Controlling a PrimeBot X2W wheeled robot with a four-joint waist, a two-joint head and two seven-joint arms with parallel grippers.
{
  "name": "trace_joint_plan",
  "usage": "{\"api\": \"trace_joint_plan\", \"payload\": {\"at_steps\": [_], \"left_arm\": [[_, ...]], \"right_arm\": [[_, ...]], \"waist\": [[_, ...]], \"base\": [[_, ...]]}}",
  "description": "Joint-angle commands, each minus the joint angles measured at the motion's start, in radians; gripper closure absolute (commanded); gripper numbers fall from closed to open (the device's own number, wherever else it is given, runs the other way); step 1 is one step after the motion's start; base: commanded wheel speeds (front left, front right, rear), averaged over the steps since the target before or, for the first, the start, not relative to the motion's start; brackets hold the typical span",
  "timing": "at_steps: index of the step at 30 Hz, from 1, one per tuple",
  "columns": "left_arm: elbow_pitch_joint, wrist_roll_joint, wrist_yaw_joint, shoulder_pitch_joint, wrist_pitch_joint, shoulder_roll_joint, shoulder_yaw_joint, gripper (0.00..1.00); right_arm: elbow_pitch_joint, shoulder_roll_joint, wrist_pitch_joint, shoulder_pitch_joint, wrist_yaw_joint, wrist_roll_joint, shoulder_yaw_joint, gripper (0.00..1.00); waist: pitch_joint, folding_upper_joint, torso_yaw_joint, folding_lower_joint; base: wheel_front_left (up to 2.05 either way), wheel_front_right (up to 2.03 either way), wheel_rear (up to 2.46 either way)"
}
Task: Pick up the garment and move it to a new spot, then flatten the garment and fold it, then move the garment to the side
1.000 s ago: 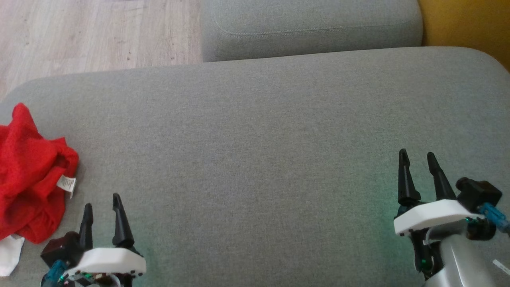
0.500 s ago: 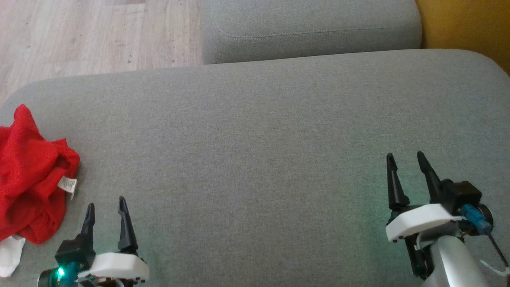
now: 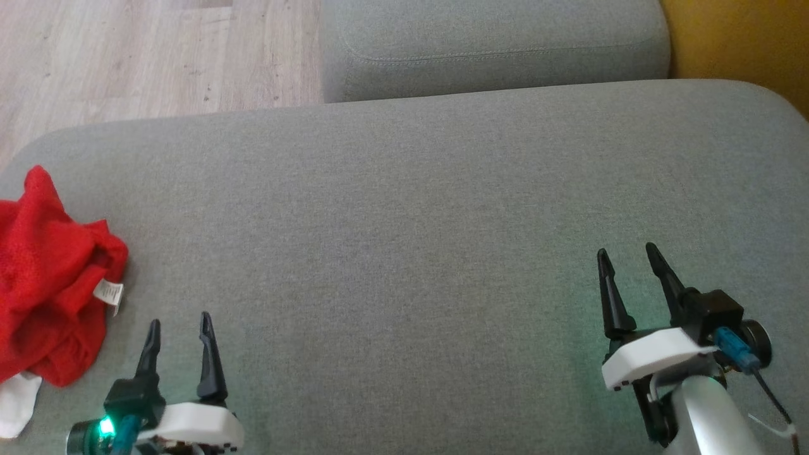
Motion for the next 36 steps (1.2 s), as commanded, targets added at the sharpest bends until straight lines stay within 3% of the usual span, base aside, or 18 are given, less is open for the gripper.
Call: {"api": "trace_joint_plan", "payload": {"at_steps": [1,22,26,36], "left_arm": [[-0.025,-0.005,-0.001,-0.029,-0.012,0.007,0.019,0.00],[-0.018,-0.046,0.008,-0.021,-0.012,0.007,-0.006,0.00],[-0.016,-0.053,0.009,-0.006,-0.012,0.007,-0.013,0.00],[-0.014,-0.060,0.020,0.038,-0.012,0.007,0.008,0.00]], "right_arm": [[-0.025,-0.002,-0.012,-0.031,0.000,0.008,0.024,0.00],[-0.017,-0.002,-0.012,-0.010,0.000,0.033,0.033,0.00],[-0.020,-0.002,-0.012,-0.001,0.000,0.041,0.047,0.00],[-0.010,-0.002,-0.012,0.005,0.000,0.095,0.164,0.00]], "waist": [[0.000,0.0000,-0.001,0.0000],[-0.002,0.0000,0.018,0.0000],[-0.005,0.0000,0.080,0.0000],[-0.010,0.0000,0.356,0.0000]], "base": [[0.00,0.00,0.00],[0.00,0.00,0.00],[0.00,0.00,0.00],[0.00,0.00,0.00]]}}
